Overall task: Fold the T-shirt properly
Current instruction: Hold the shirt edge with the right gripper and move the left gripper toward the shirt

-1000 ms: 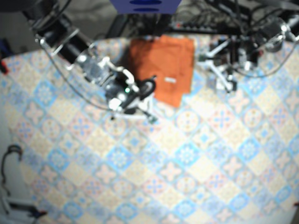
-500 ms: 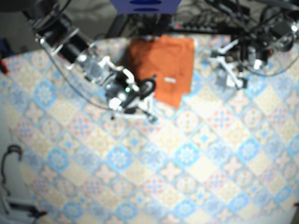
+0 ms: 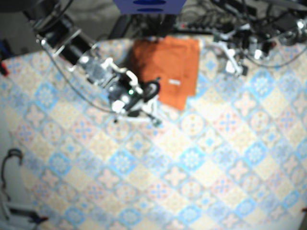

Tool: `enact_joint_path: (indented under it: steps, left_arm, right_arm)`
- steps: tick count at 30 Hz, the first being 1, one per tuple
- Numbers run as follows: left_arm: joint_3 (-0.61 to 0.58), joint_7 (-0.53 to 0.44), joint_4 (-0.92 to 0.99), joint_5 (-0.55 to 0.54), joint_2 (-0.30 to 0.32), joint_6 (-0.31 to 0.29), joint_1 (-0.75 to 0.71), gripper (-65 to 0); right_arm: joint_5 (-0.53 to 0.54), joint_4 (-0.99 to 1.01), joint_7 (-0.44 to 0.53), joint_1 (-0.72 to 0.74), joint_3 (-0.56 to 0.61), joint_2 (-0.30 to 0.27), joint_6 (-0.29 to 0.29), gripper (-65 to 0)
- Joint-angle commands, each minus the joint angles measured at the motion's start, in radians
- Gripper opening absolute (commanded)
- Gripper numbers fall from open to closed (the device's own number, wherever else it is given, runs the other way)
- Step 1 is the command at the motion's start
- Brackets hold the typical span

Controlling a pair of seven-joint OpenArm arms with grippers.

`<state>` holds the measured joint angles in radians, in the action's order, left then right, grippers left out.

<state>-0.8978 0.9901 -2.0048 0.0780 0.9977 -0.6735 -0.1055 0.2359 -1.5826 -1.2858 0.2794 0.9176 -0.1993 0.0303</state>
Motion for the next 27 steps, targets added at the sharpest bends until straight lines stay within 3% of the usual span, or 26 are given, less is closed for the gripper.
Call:
enact_joint_path:
  steps: [1, 27]
  left_arm:
    - [0.006, 0.002, -0.015, 0.004, 0.020, 0.007, 0.005, -15.4]
    - [0.007, 0.002, -0.015, 0.004, 0.022, 0.005, 0.003, -15.4]
  right_arm:
    - [-0.003, -0.014, 0.008, 0.021, -0.007, 0.002, 0.001, -44.7]
    - [-0.003, -0.014, 0.008, 0.021, -0.038, 0.002, 0.001, -44.7]
